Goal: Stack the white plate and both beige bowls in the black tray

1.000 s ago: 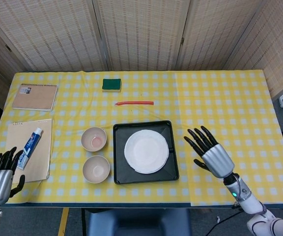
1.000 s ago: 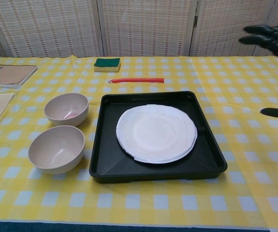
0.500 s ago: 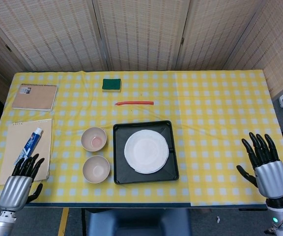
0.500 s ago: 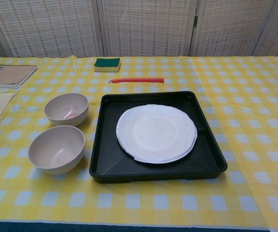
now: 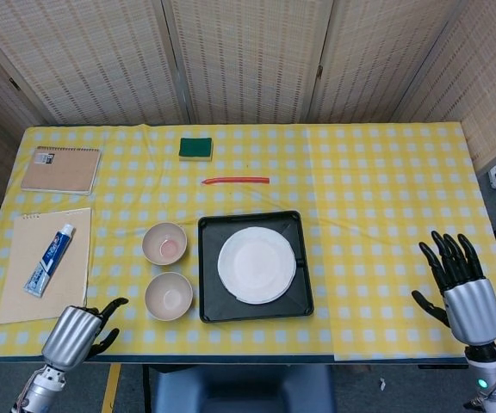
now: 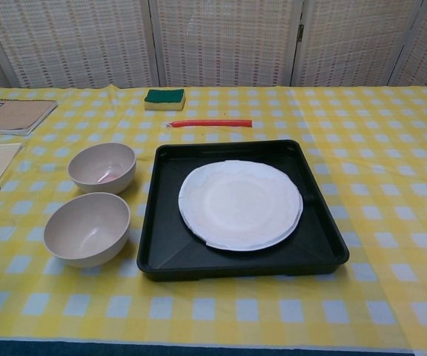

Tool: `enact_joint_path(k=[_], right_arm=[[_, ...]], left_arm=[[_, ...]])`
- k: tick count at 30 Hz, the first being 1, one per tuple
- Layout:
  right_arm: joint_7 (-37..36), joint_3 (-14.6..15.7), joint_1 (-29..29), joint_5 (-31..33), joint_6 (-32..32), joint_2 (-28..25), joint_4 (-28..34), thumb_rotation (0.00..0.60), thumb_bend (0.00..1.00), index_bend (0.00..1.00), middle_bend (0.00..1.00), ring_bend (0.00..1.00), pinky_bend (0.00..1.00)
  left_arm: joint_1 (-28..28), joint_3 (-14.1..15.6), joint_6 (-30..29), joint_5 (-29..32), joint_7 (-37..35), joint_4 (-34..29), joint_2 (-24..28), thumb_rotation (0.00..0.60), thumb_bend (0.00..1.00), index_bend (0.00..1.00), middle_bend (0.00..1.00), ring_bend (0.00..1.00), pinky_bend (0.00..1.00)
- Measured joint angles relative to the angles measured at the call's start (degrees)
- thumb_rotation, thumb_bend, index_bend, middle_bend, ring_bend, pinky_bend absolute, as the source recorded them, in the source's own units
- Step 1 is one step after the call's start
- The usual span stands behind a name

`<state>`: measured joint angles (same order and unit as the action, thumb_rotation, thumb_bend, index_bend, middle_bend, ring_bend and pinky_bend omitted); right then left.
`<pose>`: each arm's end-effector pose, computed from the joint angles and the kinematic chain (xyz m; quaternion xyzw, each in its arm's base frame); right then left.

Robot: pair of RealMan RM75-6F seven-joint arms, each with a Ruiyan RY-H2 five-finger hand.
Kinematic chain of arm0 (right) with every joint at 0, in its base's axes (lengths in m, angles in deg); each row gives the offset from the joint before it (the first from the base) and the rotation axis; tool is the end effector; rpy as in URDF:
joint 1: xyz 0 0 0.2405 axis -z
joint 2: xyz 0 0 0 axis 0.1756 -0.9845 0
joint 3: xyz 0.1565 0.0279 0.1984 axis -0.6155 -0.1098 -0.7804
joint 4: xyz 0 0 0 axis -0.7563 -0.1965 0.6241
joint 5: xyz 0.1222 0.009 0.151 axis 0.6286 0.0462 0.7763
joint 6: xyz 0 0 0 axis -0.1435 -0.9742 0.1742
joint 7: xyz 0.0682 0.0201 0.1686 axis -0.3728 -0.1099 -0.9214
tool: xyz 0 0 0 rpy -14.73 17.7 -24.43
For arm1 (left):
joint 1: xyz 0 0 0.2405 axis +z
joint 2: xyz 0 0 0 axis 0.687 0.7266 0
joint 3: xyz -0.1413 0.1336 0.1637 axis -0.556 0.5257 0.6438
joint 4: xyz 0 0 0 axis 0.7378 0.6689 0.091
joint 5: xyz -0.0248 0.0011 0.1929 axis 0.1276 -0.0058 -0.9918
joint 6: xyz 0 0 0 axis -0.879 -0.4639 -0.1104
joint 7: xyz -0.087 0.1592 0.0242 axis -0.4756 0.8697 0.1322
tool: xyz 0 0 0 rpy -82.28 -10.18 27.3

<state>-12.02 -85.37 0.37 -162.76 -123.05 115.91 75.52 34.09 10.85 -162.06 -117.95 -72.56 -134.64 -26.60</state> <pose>-0.2717 -0.2211 0.1584 0.6190 -0.1990 0.5013 0.5709 -0.2288 0.2008 0.0687 -0.7281 -0.2924 -0.4160 0.4597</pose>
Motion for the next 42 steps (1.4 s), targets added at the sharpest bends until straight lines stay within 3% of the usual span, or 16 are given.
enact_joint_path(k=[9, 14, 24, 42], right_arm=[[-1.9, -1.3, -0.1, -1.6, 0.1, 1.8, -2.5, 0.600, 0.16, 0.00, 0.00, 0.00, 0.00], [-2.3, -1.9, -0.2, -1.4, 1.7, 2.2, -3.1, 0.600, 0.16, 0.00, 0.00, 0.00, 0.00], [-3.2, -2.9, 0.2, -1.7, 1.8, 2.3, -3.3, 0.600, 0.16, 0.00, 0.00, 0.00, 0.00], [-3.6, -4.7, 1.4, -1.9, 0.1, 1.8, -2.9, 0.600, 0.16, 0.00, 0.00, 0.00, 0.00]], left_arm=[[-3.8, -0.1, 8.7, 4.8, -3.8, -3.2, 0.0, 0.600, 0.31, 0.45, 1.00, 0.99, 1.00], [-5.0, -0.9, 9.2, 5.7, -4.8, -3.6, -1.2, 0.600, 0.28, 0.46, 1.00, 0.99, 1.00], [-6.9, -1.6, 10.5, 5.8, -3.4, 1.2, -6.7, 0.600, 0.29, 0.50, 1.00, 1.00, 1.00], [-10.0, -2.3, 13.8, 8.7, -4.7, 5.5, -11.0, 0.600, 0.29, 0.52, 1.00, 1.00, 1.00]])
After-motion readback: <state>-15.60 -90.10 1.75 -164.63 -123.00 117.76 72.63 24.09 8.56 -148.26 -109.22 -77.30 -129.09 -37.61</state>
